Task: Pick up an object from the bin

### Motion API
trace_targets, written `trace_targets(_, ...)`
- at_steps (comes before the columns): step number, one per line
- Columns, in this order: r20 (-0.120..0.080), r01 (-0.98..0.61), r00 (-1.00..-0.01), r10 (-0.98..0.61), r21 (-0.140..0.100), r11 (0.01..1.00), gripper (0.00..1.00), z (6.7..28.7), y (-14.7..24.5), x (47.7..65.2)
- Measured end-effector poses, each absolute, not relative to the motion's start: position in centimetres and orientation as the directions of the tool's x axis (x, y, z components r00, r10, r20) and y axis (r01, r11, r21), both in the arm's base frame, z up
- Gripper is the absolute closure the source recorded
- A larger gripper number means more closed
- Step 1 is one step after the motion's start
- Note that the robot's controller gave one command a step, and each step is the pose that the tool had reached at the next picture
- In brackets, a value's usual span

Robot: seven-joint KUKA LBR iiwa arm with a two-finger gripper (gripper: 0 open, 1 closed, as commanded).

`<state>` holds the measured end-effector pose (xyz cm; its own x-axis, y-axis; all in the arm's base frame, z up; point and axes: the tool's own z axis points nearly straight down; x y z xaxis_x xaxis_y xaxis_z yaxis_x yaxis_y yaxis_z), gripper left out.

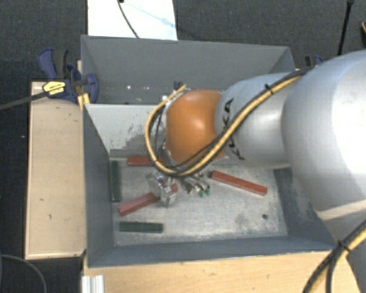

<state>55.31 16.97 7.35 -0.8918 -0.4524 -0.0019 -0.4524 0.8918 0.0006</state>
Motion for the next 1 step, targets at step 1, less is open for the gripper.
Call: trace_targets(1, -0.011, -0.522, -0.853, -0.522, -0.002, 0.853, 1.0, 21.59, 18.41, 55.81)
